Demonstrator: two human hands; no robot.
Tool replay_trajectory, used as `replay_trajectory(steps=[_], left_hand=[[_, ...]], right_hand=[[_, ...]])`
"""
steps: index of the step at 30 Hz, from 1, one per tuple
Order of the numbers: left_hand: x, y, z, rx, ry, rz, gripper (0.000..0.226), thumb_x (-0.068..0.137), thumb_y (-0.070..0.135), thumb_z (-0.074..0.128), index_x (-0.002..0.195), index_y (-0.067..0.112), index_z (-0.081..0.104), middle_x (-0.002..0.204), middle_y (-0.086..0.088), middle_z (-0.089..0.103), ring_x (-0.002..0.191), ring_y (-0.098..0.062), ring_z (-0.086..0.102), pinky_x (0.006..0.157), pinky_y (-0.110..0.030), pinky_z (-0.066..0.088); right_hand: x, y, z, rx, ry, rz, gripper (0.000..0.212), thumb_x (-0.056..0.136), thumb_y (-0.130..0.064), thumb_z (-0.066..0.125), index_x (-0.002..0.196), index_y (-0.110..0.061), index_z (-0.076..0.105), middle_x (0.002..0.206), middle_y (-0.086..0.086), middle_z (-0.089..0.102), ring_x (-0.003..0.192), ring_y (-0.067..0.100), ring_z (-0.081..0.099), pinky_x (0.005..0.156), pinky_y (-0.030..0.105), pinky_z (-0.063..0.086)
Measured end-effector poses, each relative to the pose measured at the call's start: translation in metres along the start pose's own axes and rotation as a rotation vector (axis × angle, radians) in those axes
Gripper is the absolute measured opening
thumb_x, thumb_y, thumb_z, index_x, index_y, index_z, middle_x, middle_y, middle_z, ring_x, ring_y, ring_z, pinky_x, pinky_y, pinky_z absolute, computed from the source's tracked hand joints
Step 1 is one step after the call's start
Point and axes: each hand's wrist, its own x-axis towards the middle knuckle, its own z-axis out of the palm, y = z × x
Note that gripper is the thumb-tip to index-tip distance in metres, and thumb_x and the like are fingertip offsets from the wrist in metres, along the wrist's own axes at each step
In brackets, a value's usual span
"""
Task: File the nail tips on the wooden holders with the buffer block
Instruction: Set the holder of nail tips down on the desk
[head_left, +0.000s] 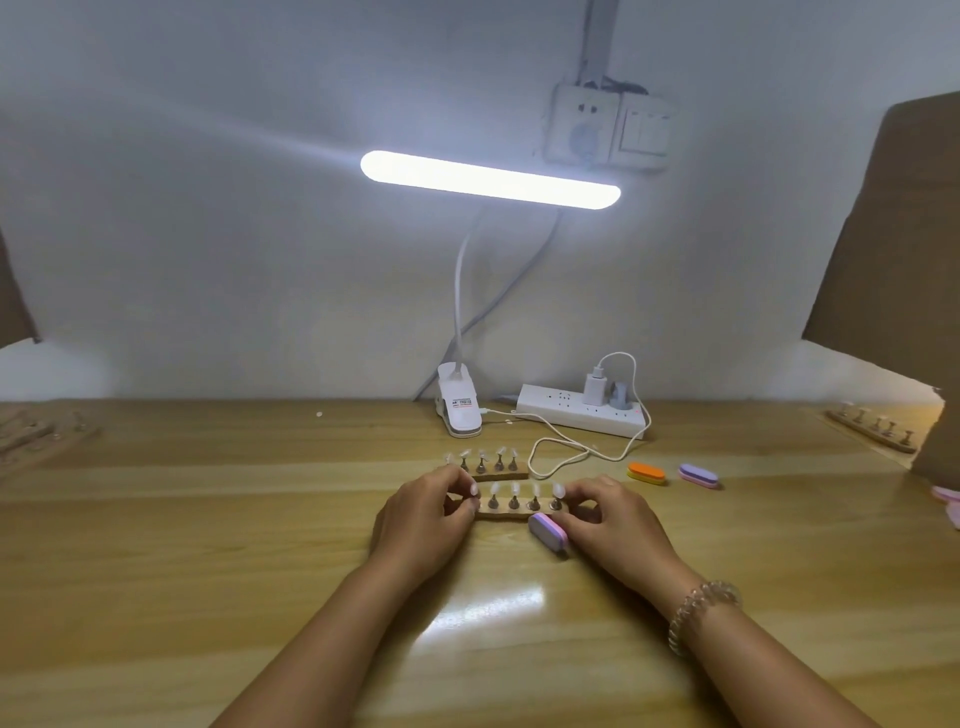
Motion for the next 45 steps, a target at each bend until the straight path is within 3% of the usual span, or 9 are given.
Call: replay_trajectory(steps=[5,11,15,19,23,26,32,39,45], left_hand=[[-0.001,0.000,0.000,0.009,-0.012,-0.013,0.016,0.085,0.034,0.067,0.096,0.038,0.056,0.102,0.026,0.060,0.083,0.005,0.058,0.072,-0.025,0.045],[-0.007,0.007,0.002,0.164,0.048,0.091,0.027,0.080,0.038,0.062,0.096,0.030,0.042,0.101,0.013,0.046,0.084,-0.011,0.049,0.065,-0.028,0.038],[-0.017,0.015,0.006,0.161,-0.021,0.316,0.026,0.082,0.054,0.055,0.098,0.036,0.044,0.097,0.017,0.045,0.077,-0.006,0.043,0.070,-0.026,0.040],[-0.022,0.023,0.012,0.219,-0.147,0.398,0.055,0.078,0.074,0.049,0.125,0.046,0.045,0.118,0.024,0.046,0.091,0.000,0.051,0.069,-0.024,0.037],[-0.022,0.024,0.014,0.246,-0.142,0.425,0.048,0.084,0.068,0.053,0.125,0.044,0.048,0.119,0.020,0.049,0.099,-0.004,0.051,0.072,-0.024,0.038],[-0.022,0.025,0.014,0.215,-0.118,0.412,0.038,0.085,0.067,0.054,0.113,0.042,0.048,0.116,0.021,0.052,0.090,0.000,0.048,0.068,-0.024,0.035],[-0.023,0.025,0.016,0.203,-0.079,0.390,0.035,0.082,0.065,0.055,0.103,0.038,0.045,0.106,0.019,0.056,0.087,-0.003,0.049,0.065,-0.022,0.033],[-0.019,0.019,0.015,0.242,-0.031,0.284,0.030,0.084,0.048,0.054,0.111,0.036,0.054,0.107,0.014,0.050,0.099,-0.010,0.051,0.082,-0.024,0.036],[-0.011,0.009,0.010,0.169,0.000,0.159,0.018,0.091,0.032,0.053,0.109,0.034,0.055,0.111,0.014,0.053,0.106,-0.009,0.051,0.089,-0.028,0.040]], right_hand=[[-0.002,0.001,0.000,0.049,0.046,-0.013,0.016,0.085,-0.031,0.073,0.101,-0.029,0.071,0.098,-0.013,0.063,0.091,0.004,0.058,0.084,0.030,0.051],[-0.001,0.005,-0.002,0.063,0.130,0.009,0.015,0.084,-0.029,0.075,0.099,-0.027,0.072,0.096,-0.012,0.065,0.080,-0.001,0.056,0.067,0.008,0.039],[-0.001,0.005,-0.001,-0.005,0.121,0.020,0.010,0.084,-0.032,0.074,0.094,-0.030,0.071,0.095,-0.013,0.064,0.087,0.005,0.059,0.078,0.025,0.049],[0.000,0.002,0.000,-0.092,0.082,0.034,0.010,0.084,-0.038,0.071,0.092,-0.034,0.067,0.095,-0.013,0.057,0.089,0.008,0.058,0.077,0.028,0.047],[0.003,0.003,-0.003,-0.132,-0.008,0.054,0.019,0.087,-0.043,0.066,0.105,-0.036,0.066,0.103,-0.012,0.053,0.093,0.008,0.057,0.077,0.027,0.046],[0.005,0.003,-0.006,-0.089,-0.040,0.059,0.017,0.088,-0.040,0.067,0.104,-0.034,0.066,0.102,-0.012,0.053,0.093,0.005,0.056,0.084,0.029,0.049],[0.002,0.003,-0.002,-0.110,0.012,0.074,0.015,0.089,-0.042,0.064,0.103,-0.037,0.065,0.100,-0.016,0.049,0.092,0.004,0.054,0.070,0.022,0.041],[0.000,0.002,-0.004,-0.093,0.020,0.074,0.012,0.090,-0.039,0.064,0.101,-0.034,0.065,0.103,-0.014,0.054,0.094,0.006,0.055,0.078,0.026,0.046],[0.000,0.004,-0.006,0.004,0.059,0.066,0.009,0.089,-0.032,0.069,0.091,-0.037,0.062,0.102,-0.011,0.058,0.076,0.000,0.054,0.078,0.027,0.048]])
